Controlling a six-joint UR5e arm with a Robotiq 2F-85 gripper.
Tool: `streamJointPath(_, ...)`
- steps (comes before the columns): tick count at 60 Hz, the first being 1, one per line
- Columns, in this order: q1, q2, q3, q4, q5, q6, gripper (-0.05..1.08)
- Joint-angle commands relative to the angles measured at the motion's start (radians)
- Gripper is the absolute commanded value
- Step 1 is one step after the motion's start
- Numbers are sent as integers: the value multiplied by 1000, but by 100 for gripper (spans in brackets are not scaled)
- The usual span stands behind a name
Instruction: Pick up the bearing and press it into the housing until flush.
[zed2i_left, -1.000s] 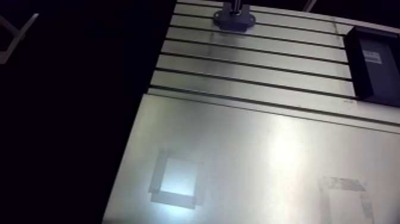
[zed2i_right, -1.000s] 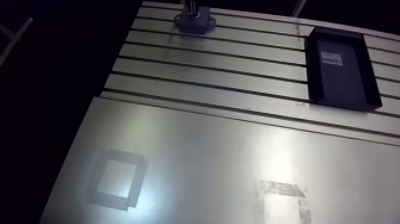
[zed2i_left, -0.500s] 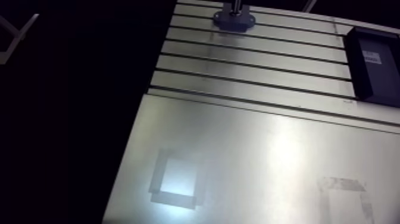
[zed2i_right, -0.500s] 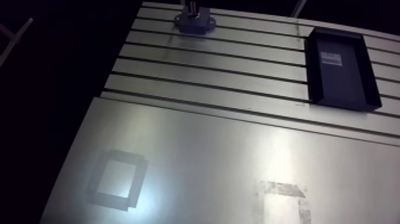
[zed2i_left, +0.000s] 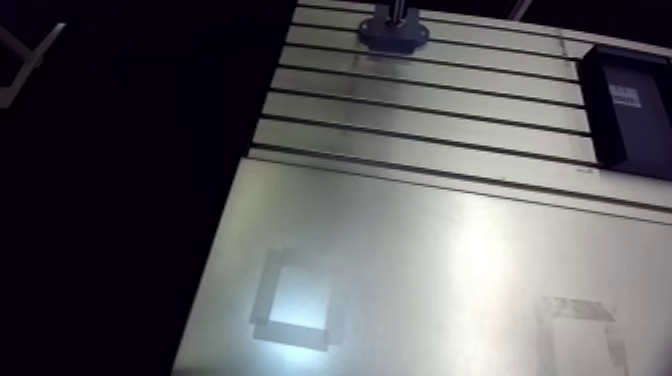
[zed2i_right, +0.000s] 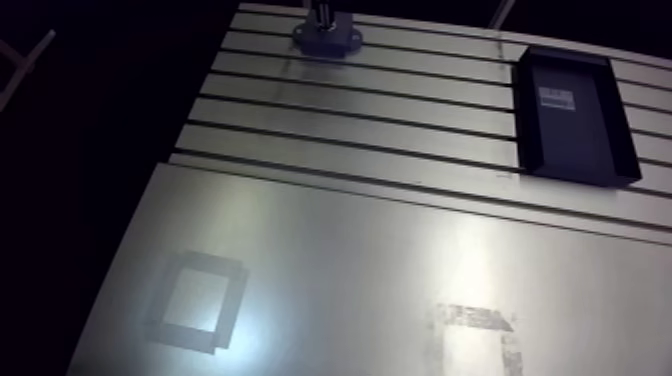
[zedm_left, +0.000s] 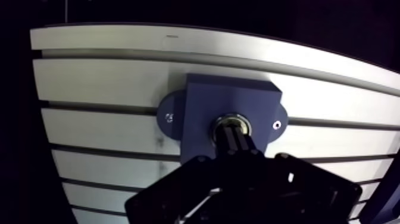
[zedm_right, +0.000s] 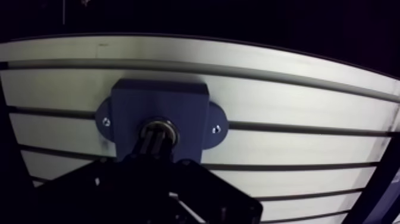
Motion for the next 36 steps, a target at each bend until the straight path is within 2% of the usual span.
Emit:
streamJointPath(1, 0, 0, 5, 0, 0, 0, 97)
streamJointPath(36, 0, -1, 8, 0, 0, 0, 97)
